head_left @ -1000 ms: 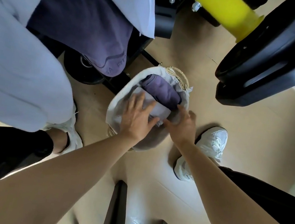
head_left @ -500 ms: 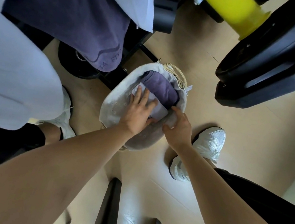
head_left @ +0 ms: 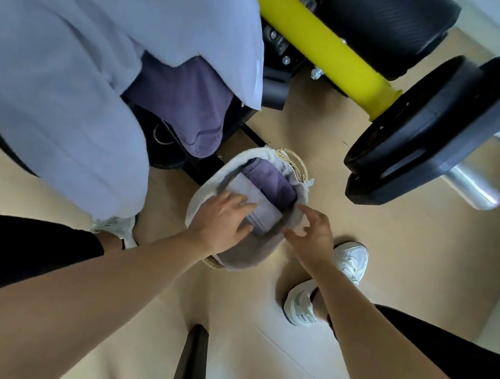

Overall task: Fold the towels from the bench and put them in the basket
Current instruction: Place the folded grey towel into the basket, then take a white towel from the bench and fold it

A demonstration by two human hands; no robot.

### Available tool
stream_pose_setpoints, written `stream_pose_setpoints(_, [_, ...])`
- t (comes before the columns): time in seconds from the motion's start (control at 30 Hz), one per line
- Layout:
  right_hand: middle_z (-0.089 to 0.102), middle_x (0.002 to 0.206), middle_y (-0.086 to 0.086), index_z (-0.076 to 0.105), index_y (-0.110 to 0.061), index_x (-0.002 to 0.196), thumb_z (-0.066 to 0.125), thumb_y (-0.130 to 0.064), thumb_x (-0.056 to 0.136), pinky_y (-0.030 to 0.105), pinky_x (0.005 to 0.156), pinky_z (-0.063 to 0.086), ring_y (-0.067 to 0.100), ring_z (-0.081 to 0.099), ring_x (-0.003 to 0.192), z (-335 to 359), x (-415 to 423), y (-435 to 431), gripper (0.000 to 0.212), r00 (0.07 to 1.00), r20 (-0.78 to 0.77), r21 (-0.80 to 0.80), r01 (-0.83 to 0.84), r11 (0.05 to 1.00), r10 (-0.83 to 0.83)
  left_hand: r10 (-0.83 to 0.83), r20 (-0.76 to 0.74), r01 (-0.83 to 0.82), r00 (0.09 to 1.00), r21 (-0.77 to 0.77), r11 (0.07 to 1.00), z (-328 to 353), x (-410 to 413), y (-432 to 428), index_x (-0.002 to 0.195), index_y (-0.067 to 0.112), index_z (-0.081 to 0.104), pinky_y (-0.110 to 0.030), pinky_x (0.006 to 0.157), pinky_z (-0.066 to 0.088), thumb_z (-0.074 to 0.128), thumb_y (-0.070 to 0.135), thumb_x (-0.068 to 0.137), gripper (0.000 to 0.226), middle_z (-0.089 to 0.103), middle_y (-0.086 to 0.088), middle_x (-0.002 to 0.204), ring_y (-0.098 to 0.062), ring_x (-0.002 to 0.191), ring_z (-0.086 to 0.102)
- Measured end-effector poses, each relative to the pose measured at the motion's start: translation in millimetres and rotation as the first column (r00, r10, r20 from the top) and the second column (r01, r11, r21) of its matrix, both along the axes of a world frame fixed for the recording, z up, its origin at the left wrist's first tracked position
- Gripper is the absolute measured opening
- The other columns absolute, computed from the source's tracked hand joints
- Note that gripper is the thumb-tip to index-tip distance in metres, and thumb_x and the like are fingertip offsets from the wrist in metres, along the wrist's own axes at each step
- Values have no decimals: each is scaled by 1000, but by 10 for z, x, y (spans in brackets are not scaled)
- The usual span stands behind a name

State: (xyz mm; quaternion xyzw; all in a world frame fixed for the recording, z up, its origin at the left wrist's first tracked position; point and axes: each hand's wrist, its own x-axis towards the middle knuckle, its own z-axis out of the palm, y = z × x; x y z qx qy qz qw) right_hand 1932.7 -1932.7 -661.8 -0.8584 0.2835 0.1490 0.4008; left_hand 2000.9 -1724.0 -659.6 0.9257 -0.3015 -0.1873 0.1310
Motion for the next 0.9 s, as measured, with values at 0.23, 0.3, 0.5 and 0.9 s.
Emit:
stream_pose_setpoints(0.23, [72, 96, 0, 69, -26, 89, 71, -17, 88, 34, 81, 55, 23, 68, 89, 815, 345, 321, 10, 975, 177, 160, 106, 981, -134, -119, 173, 155, 978, -210, 965, 1163, -17, 398, 102, 28, 76, -30, 63, 52, 63, 35, 86, 22, 74, 7, 92, -20, 88, 68])
stream_pose_setpoints(0.3, [73, 85, -3, 72, -25, 86, 72, -20, 88, 38, 77, 58, 18, 69, 78, 1092, 505, 497, 5, 959, 267, 185, 48, 982, -97, -33, 218, 98, 975, -294, 951, 1530, 89, 565, 101, 25, 76, -35, 60, 54, 59, 35, 88, 24, 73, 5, 88, -21, 83, 67])
stream_pose_setpoints(0.5, [73, 89, -1, 73, -17, 93, 75, -14, 87, 25, 77, 55, 11, 69, 80, 1821, 1121, 1036, 7, 886, 464, 227, -119, 967, 0, 418, 425, -227, 803, -431, 873, 2161, 443, 1130, 90, 21, 74, -39, 61, 54, 63, 37, 84, 20, 68, 2, 83, -26, 80, 64])
stream_pose_setpoints(0.9, [66, 94, 2, 72, -20, 103, 66, -15, 89, 35, 74, 55, 18, 63, 78, 2233, 1883, 1492, 17, 826, 446, -232, -263, 936, 343, 625, 258, -508, 737, -399, 763, 2194, 693, 1631, 98, 20, 66, -36, 62, 45, 68, 29, 93, 11, 65, 0, 91, -28, 86, 60])
